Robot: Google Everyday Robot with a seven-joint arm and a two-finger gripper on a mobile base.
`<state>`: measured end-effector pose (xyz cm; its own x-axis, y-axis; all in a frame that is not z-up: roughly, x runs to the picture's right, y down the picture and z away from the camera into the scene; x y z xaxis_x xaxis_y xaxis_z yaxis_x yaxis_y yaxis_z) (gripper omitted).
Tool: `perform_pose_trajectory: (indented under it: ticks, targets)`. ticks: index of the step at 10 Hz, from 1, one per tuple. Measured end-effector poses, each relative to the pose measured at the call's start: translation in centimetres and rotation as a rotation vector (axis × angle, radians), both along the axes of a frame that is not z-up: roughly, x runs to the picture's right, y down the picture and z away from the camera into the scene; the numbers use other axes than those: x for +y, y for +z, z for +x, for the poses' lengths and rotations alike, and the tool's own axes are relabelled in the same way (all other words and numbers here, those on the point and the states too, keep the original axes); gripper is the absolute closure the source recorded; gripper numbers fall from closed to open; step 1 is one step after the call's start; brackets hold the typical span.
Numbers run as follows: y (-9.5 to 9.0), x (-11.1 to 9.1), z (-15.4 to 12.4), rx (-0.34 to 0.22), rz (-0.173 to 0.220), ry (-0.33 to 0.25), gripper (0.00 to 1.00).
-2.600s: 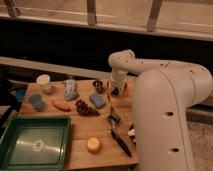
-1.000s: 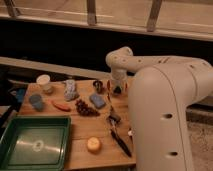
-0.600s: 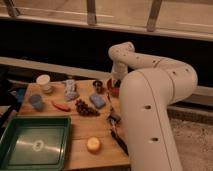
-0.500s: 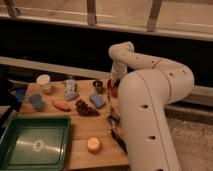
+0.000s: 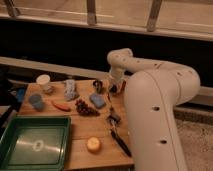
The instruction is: Wipe red bowl with eraser
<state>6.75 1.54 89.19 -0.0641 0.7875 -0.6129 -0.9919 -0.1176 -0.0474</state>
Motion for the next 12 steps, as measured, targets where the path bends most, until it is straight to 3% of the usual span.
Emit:
perform_pose_trajectory:
  ticks: [2,4,6,9,12]
  targets:
    - [-1.7,1.5,0.4,0.025,0.003,0.019,1.0]
    - [-2.4,1.3,1.2,0.047,0.012,0.034,1.0]
    - [-1.7,-0.1,2.4,0.062,0.02,0.04,1.0]
    - [1.7,-3.9,2.2,0.019,0.035,0.031,1.0]
    - [2.9,-4.1,1.3,-0.029,0.023,0.022,1.0]
